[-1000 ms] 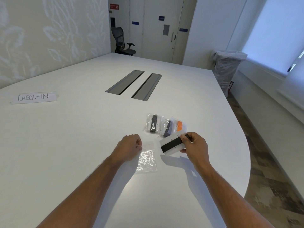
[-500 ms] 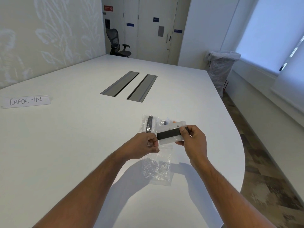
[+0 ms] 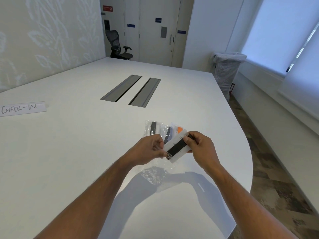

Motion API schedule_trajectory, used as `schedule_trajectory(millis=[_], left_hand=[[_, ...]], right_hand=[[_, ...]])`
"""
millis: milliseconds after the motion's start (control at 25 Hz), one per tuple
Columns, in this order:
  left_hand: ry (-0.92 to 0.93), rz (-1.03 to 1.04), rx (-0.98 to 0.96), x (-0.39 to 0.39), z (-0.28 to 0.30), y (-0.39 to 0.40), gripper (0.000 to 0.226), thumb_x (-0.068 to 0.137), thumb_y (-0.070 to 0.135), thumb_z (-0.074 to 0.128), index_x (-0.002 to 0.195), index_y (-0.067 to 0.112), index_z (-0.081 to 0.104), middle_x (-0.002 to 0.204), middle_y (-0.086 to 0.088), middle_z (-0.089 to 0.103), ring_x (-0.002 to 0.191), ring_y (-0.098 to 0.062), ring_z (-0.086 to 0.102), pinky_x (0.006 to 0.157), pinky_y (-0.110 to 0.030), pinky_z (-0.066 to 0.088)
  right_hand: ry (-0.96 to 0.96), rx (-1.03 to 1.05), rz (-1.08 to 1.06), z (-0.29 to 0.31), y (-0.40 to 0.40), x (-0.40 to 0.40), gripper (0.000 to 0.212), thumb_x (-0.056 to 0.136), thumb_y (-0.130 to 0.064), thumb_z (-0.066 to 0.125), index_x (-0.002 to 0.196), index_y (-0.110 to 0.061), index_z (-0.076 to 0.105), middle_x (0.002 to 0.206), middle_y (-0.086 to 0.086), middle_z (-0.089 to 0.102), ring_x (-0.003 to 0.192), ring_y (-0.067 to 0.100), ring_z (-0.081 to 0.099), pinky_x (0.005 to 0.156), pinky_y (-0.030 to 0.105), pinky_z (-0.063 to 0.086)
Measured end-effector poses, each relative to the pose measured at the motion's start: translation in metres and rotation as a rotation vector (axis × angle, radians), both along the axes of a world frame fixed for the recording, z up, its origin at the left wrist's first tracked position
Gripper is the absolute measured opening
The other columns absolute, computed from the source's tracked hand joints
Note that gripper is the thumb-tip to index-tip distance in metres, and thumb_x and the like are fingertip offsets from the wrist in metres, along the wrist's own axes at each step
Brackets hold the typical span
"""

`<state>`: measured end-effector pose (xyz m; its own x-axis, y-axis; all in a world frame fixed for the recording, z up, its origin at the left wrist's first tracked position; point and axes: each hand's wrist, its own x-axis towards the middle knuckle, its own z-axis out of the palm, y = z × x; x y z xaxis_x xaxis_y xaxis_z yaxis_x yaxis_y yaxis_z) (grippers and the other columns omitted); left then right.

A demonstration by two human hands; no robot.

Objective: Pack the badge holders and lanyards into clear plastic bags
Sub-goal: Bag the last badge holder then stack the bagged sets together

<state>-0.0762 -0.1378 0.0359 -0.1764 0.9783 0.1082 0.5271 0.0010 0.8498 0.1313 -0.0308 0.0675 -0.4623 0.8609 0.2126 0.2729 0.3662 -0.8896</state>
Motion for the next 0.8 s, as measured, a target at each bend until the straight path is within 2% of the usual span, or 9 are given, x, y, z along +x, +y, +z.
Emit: schedule_trajectory(millis=[80, 160, 240, 280, 360, 440, 480, 640, 800], left_hand=[[-0.044, -0.016, -0.004, 0.003, 0.001, 0.001, 0.032, 0.078, 0.026, 0.086, 0.083, 0.033, 0.056, 0.079, 0.006, 0.077, 0.071, -0.012, 0.073, 0.066, -0.039, 0.056], [-0.074, -0.014, 0.01, 0.007, 0.003, 0.004, 0.034, 0.077, 0.028, 0.087, 0.085, 0.034, 0.054, 0.076, 0.007, 0.073, 0.066, -0.011, 0.067, 0.065, -0.037, 0.055], [-0.118, 0.003, 0.038, 0.011, 0.005, 0.007, 0.036, 0.075, 0.033, 0.087, 0.089, 0.035, 0.055, 0.072, 0.008, 0.069, 0.066, -0.013, 0.063, 0.069, -0.038, 0.055], [-0.153, 0.017, 0.052, 0.012, 0.006, 0.009, 0.037, 0.073, 0.036, 0.087, 0.093, 0.035, 0.056, 0.071, 0.008, 0.067, 0.066, -0.013, 0.062, 0.07, -0.036, 0.055], [-0.255, 0.047, 0.062, 0.015, 0.006, 0.009, 0.04, 0.073, 0.038, 0.086, 0.103, 0.035, 0.059, 0.072, 0.009, 0.07, 0.069, -0.01, 0.066, 0.07, -0.028, 0.056], [-0.356, 0.052, 0.021, 0.017, 0.006, 0.01, 0.039, 0.08, 0.035, 0.085, 0.112, 0.031, 0.064, 0.082, 0.009, 0.078, 0.079, -0.007, 0.075, 0.072, -0.022, 0.058], [-0.394, 0.039, -0.001, 0.019, 0.005, 0.011, 0.035, 0.083, 0.033, 0.083, 0.114, 0.028, 0.066, 0.088, 0.005, 0.081, 0.086, -0.01, 0.078, 0.075, -0.024, 0.06], [-0.451, 0.021, 0.011, 0.025, 0.0, 0.013, 0.028, 0.087, 0.026, 0.081, 0.112, 0.018, 0.072, 0.098, -0.007, 0.081, 0.098, -0.022, 0.078, 0.09, -0.034, 0.062], [-0.502, 0.044, 0.035, 0.027, -0.004, 0.015, 0.03, 0.084, 0.024, 0.083, 0.111, 0.017, 0.073, 0.094, -0.007, 0.081, 0.092, -0.019, 0.078, 0.085, -0.03, 0.062]], right_hand=[[-0.055, 0.011, 0.061, 0.001, -0.001, -0.001, 0.013, 0.099, -0.021, 0.06, 0.097, -0.02, 0.072, 0.09, 0.005, 0.075, 0.085, 0.033, 0.067, 0.078, 0.047, 0.056], [-0.13, 0.036, 0.132, 0.001, -0.006, -0.005, 0.016, 0.102, -0.022, 0.055, 0.099, -0.021, 0.071, 0.094, 0.005, 0.073, 0.087, 0.032, 0.066, 0.082, 0.048, 0.054], [-0.168, 0.073, 0.168, 0.002, -0.013, -0.009, 0.02, 0.103, -0.022, 0.053, 0.097, -0.03, 0.07, 0.094, -0.006, 0.07, 0.088, 0.019, 0.064, 0.081, 0.04, 0.052], [-0.178, 0.099, 0.172, 0.003, -0.015, -0.01, 0.024, 0.102, -0.022, 0.053, 0.09, -0.036, 0.069, 0.09, -0.012, 0.069, 0.085, 0.01, 0.062, 0.077, 0.033, 0.05], [-0.185, 0.124, 0.163, 0.005, -0.018, -0.012, 0.03, 0.099, -0.021, 0.057, 0.078, -0.04, 0.068, 0.083, -0.02, 0.068, 0.082, 0.004, 0.06, 0.067, 0.021, 0.045], [-0.149, 0.1, 0.123, 0.005, -0.019, -0.013, 0.029, 0.097, -0.022, 0.062, 0.078, -0.042, 0.07, 0.078, -0.028, 0.069, 0.08, -0.004, 0.061, 0.066, 0.016, 0.043], [-0.127, 0.085, 0.105, 0.004, -0.018, -0.013, 0.023, 0.095, -0.022, 0.065, 0.082, -0.04, 0.073, 0.078, -0.027, 0.07, 0.079, -0.006, 0.063, 0.068, 0.017, 0.044], [-0.053, 0.066, 0.076, -0.002, -0.019, -0.012, 0.004, 0.089, -0.025, 0.073, 0.09, -0.028, 0.072, 0.083, -0.013, 0.073, 0.08, 0.006, 0.066, 0.071, 0.022, 0.047], [-0.048, 0.057, 0.081, -0.002, -0.02, -0.011, 0.005, 0.091, -0.025, 0.072, 0.09, -0.024, 0.067, 0.086, -0.008, 0.073, 0.085, 0.013, 0.066, 0.073, 0.023, 0.047]])
